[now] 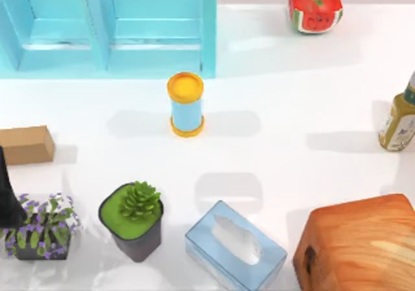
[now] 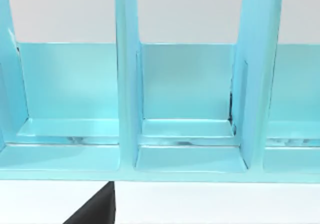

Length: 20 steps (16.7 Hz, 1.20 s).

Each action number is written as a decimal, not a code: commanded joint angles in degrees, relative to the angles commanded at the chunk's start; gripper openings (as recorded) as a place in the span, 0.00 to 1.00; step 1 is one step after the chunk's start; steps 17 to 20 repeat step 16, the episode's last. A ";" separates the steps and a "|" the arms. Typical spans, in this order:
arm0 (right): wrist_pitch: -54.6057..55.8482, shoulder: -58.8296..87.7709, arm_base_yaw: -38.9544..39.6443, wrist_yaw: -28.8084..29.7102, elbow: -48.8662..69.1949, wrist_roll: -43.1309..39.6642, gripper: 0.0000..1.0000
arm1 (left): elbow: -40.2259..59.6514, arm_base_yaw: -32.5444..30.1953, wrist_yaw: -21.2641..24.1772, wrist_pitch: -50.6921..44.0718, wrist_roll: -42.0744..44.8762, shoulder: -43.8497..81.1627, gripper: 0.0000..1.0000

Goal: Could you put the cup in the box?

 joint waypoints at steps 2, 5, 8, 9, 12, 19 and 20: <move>0.00 0.00 0.00 0.00 0.00 0.00 0.38 | 0.00 0.00 0.00 0.00 0.00 0.00 1.00; 0.00 0.00 0.00 0.00 0.00 0.00 0.60 | 0.00 0.00 0.00 0.00 0.00 0.00 1.00; 0.00 0.00 0.00 0.00 0.00 0.00 0.83 | 0.00 0.00 0.00 0.00 0.00 0.00 1.00; 0.00 0.00 0.00 0.00 0.00 0.00 0.90 | 0.00 0.00 0.00 0.00 0.00 0.00 1.00; 0.00 0.00 0.00 0.00 0.00 0.00 1.00 | 0.00 0.00 0.00 0.00 0.00 0.00 1.00; 0.00 0.00 0.00 0.00 0.00 0.00 1.00 | 0.00 0.00 0.00 0.00 0.00 0.00 1.00; 0.00 0.00 0.00 0.00 0.00 0.00 1.00 | 0.00 0.00 0.00 0.00 0.00 0.00 1.00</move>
